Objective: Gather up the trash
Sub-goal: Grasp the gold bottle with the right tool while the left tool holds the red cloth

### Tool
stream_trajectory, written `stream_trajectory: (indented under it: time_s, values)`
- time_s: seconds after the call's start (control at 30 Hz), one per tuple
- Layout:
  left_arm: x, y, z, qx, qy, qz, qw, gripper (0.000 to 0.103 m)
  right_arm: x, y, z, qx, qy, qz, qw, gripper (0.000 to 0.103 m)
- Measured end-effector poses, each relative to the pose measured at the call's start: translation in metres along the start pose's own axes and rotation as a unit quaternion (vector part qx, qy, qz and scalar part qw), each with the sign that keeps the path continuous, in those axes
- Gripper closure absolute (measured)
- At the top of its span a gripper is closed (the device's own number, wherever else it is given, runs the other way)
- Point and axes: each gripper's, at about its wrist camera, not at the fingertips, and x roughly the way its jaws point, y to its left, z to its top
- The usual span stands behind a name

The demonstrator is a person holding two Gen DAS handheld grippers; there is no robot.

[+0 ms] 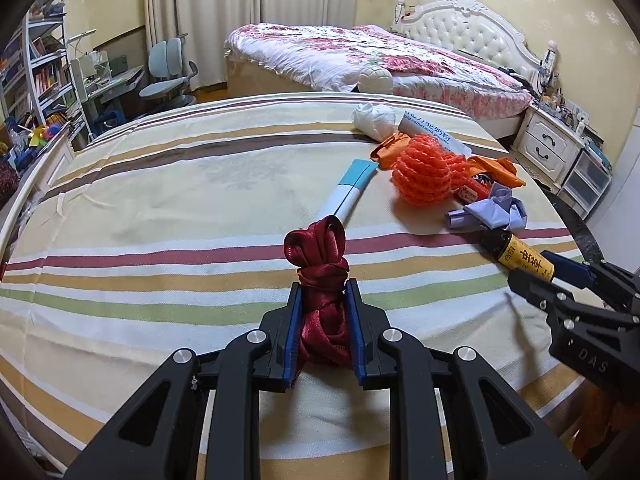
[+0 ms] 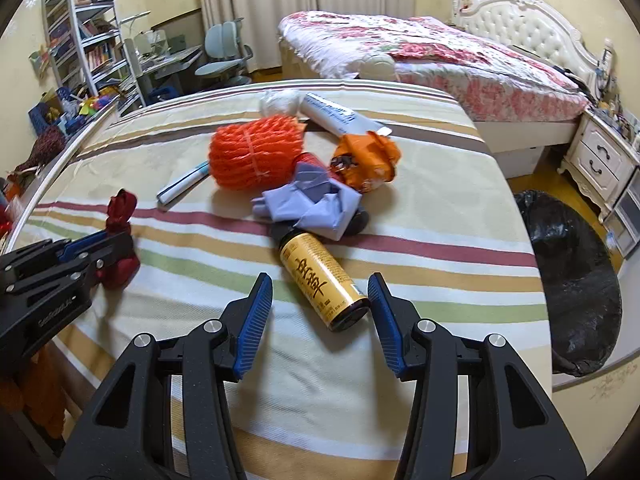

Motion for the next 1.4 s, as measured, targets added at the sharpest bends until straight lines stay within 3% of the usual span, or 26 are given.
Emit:
stream_trajectory:
  time_s: [0.3,0.4,0.53,0.97,1.03,1.1,1.4]
  values:
    - [0.002,0.005,0.000,-0.002,-0.003,0.000,1.0000,0.081,0.011,0.010,0.008,-0.009,0.006,-0.003,1.000,0.055]
    - [0.002,0.006,0.000,-0.004,-0.003,-0.002,1.0000,0.081,0.014,0.015,0.008,-0.021,0.013,-0.003,1.000,0.061]
    - [0.002,0.009,0.000,-0.008,-0.003,-0.004,1.0000,0.081,0.008,0.024,0.002,-0.033,0.018,0.016,0.999,0.061]
    - [0.000,0.022,-0.002,-0.021,-0.007,-0.001,0.9998,0.081,0.014,0.035,0.012,-0.044,0.012,0.010,0.999,0.061]
    - [0.000,0.021,-0.002,-0.021,-0.007,-0.001,0.9998,0.081,0.018,0.039,0.011,-0.052,0.019,0.009,0.998,0.075]
    - [0.000,0.021,-0.002,-0.021,-0.008,-0.001,0.9998,0.081,0.018,0.043,0.010,-0.059,0.016,0.006,0.998,0.080]
    - [-0.002,0.021,-0.002,-0.021,-0.011,0.000,0.9997,0.081,0.004,0.042,0.005,-0.052,-0.002,0.005,0.999,0.080]
